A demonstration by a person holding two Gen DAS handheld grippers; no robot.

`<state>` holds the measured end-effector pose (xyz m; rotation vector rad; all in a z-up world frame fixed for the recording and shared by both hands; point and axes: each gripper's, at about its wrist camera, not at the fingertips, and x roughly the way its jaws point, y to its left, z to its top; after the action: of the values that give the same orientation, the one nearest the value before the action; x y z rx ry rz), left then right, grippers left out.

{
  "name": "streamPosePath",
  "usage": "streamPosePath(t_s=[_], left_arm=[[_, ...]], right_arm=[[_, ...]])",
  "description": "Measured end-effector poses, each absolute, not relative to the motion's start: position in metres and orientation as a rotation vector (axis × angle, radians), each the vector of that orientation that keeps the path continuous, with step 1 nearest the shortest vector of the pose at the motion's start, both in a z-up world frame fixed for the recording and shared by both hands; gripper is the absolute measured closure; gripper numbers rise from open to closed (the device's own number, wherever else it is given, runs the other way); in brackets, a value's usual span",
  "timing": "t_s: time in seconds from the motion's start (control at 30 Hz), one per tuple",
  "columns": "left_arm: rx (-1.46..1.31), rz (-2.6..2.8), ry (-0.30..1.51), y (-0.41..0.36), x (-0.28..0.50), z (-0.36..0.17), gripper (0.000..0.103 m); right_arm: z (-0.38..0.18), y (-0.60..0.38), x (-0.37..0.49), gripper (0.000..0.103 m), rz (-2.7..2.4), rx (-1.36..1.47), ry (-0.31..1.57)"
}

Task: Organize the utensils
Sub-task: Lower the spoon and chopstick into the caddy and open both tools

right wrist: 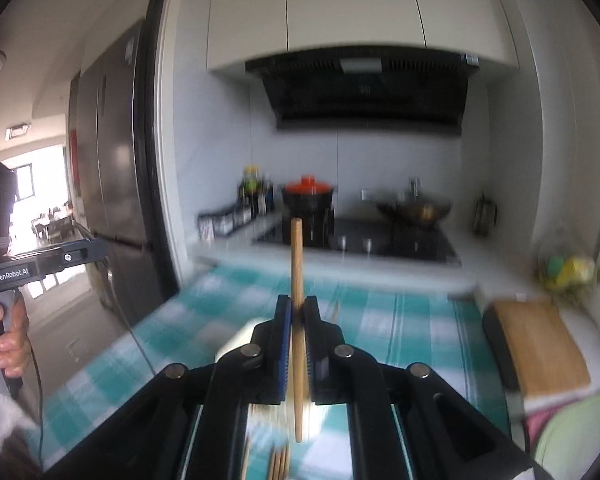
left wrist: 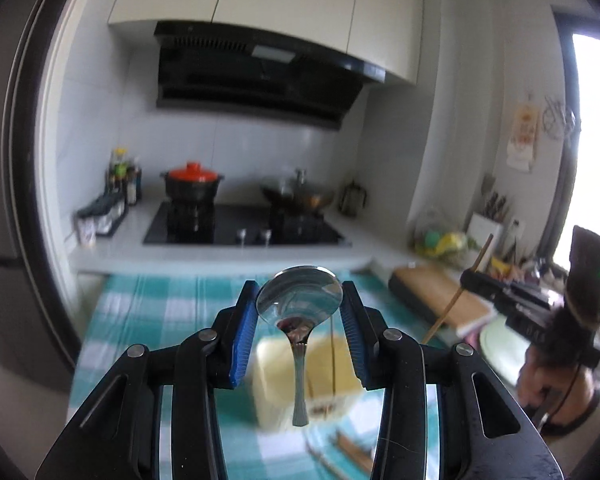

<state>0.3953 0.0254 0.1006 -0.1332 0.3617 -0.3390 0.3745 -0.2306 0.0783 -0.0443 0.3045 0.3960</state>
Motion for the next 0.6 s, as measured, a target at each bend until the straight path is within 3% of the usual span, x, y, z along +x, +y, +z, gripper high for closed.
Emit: streamPosePath(t_s=[0.17,0.5,0.6], left_arm=[[-0.142,-0.327,0.389,0.003,0.453,0.091,0.062],[-0.102,-0.343,0.699,-0.032,0.539,-0.009,0.062],[-0.070,-0.315,0.739,-0.039,0.550,-0.029,0.061]], right_arm=[[0.075,-0.213,0.417,0.096,0.417,-0.044,0.255],[-0.029,-0.201,0.532,0.096,0.430,0.052,0.724],[-0.050,-0.198,0.546,0.096,0.424,0.058,0.783]])
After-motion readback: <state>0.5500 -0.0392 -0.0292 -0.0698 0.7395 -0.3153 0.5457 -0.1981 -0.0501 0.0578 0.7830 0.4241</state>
